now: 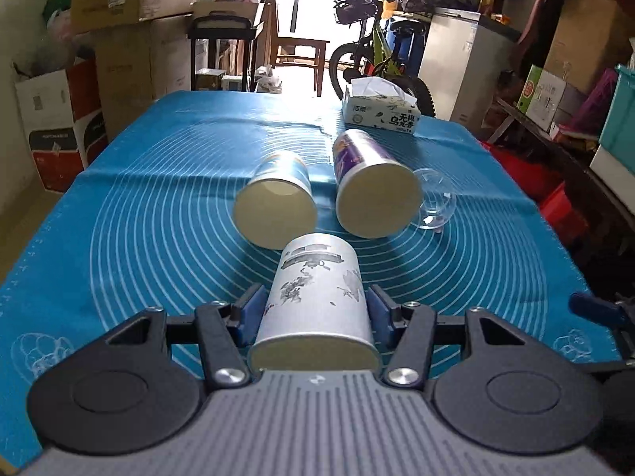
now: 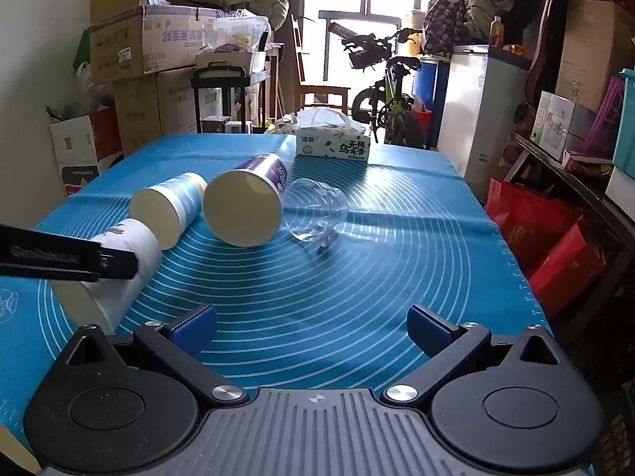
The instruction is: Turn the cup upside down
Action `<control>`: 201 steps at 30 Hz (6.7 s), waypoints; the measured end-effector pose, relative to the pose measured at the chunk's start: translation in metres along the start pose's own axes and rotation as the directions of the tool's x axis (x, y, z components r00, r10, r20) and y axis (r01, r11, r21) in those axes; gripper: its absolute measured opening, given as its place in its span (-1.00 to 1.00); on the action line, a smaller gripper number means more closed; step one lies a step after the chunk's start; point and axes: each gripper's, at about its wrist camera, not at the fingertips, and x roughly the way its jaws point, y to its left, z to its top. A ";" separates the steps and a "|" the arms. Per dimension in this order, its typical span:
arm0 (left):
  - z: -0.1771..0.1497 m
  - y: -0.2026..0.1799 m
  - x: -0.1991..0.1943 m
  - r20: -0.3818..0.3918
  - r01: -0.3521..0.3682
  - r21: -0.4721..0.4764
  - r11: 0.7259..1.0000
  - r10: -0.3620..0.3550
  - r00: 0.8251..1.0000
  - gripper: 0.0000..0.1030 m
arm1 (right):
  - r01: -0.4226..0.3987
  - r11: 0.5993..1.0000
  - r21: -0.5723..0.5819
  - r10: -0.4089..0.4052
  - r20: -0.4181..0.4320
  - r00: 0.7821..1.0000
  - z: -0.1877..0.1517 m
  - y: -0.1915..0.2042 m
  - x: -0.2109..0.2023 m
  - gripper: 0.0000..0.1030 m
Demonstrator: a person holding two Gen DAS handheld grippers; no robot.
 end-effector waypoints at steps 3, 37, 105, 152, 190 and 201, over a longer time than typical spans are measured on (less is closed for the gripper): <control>-0.004 -0.002 0.013 -0.012 -0.024 0.010 1.000 0.024 1.000 0.13 | 0.005 1.000 -0.003 -0.005 -0.006 1.000 -0.001 -0.001 0.002 1.00; 0.000 0.044 -0.054 0.104 -0.110 0.046 0.993 0.105 0.989 0.90 | -0.150 0.988 -0.047 0.147 -0.049 0.988 0.046 0.022 -0.001 1.00; -0.044 0.065 -0.042 0.114 -0.129 -0.038 0.991 0.132 0.985 0.90 | -0.086 0.992 -0.093 0.099 0.144 0.985 -0.016 0.053 0.014 0.31; -0.088 0.016 -0.088 0.115 -0.106 0.108 0.988 0.094 0.989 0.90 | -0.175 0.984 0.006 0.175 0.016 0.984 -0.056 0.012 -0.078 0.98; -0.087 0.018 -0.093 0.123 -0.111 0.112 0.988 0.097 0.988 0.90 | -0.164 0.986 0.008 0.164 0.017 0.986 -0.055 0.009 -0.081 0.98; -0.088 0.017 -0.093 0.125 -0.110 0.112 0.988 0.096 0.988 0.90 | -0.159 0.987 0.006 0.159 0.018 0.987 -0.054 0.009 -0.083 0.98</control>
